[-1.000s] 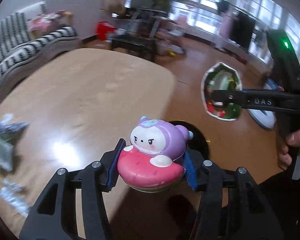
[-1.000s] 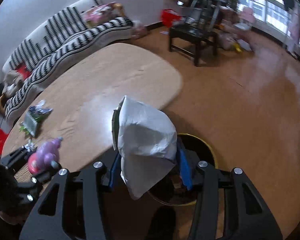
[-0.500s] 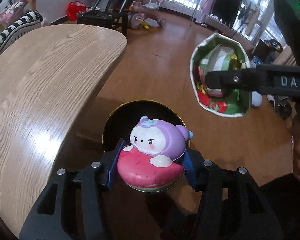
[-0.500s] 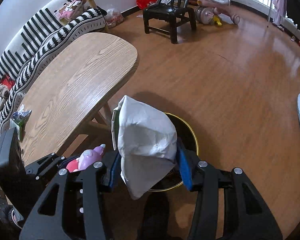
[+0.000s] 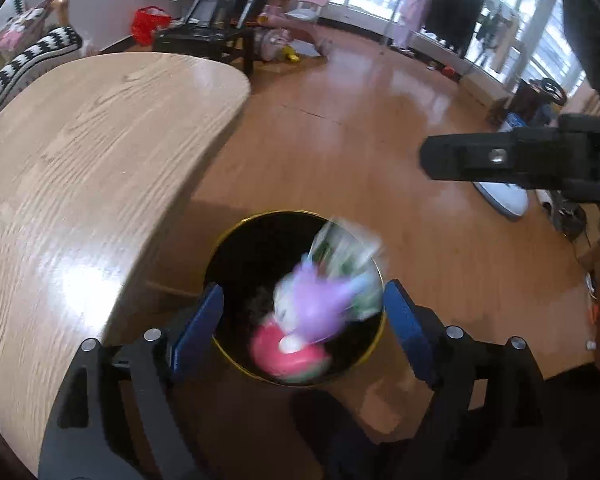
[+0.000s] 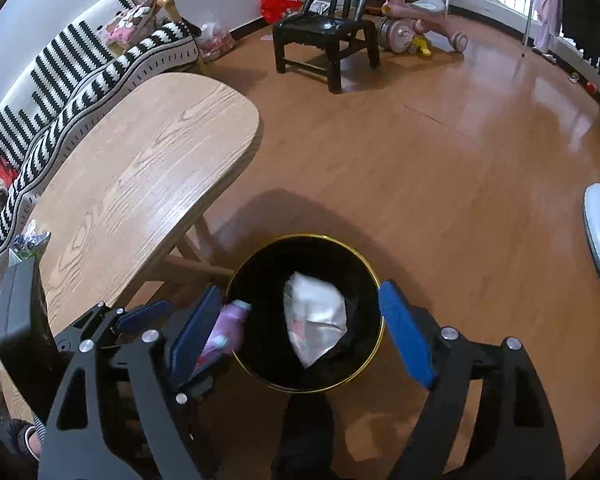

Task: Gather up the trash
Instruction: 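Carry both items over the bin and open both tools to drop them, then grasp the blister pack with the left tool while the right tool grasps the drink carton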

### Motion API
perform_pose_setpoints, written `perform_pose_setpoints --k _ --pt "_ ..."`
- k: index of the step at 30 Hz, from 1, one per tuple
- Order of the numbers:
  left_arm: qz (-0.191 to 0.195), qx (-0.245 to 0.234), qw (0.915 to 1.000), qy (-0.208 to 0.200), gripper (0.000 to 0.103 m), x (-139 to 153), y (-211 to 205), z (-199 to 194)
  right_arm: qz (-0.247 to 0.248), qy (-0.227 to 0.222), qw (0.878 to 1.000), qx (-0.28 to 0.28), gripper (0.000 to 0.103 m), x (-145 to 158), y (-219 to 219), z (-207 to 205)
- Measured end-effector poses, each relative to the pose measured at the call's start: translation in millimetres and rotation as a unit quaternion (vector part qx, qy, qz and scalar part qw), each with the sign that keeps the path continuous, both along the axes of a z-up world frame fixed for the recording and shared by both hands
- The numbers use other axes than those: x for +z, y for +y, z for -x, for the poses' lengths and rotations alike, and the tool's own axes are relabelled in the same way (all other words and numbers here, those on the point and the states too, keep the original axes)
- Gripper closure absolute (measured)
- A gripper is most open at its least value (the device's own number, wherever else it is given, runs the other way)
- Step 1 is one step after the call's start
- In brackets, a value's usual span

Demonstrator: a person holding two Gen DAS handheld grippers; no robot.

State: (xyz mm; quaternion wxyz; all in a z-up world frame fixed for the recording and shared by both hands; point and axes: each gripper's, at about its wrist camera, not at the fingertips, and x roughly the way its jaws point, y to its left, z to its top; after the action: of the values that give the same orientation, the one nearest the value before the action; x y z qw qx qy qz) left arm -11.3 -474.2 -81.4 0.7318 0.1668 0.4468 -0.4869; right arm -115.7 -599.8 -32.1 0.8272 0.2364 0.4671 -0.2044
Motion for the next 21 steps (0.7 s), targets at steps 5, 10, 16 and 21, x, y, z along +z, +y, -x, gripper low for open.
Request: perform_pose_setpoints --k 5,10,16,21 --pt "0.002 0.014 0.9999 0.003 0.018 9.6 9.6 1.0 0.01 -0.011 1.0 -0.012 0.021 6.2 4.8 2.5" --pt "0.02 0.038 0.9991 -0.004 0.014 43.7 48.3 -0.2 0.047 -0.039 0.998 0.001 0.012 24.7 27.7 -6.2" --pt "0.053 0.123 0.9906 -0.024 0.011 91.0 151.2 -23.9 0.053 -0.098 0.992 0.065 0.012 50.8 87.3 -40.1" --pt "0.047 0.213 0.9743 -0.056 0.009 106.9 257.3 -38.9 0.031 -0.117 0.976 0.179 0.012 59.8 175.5 -87.7"
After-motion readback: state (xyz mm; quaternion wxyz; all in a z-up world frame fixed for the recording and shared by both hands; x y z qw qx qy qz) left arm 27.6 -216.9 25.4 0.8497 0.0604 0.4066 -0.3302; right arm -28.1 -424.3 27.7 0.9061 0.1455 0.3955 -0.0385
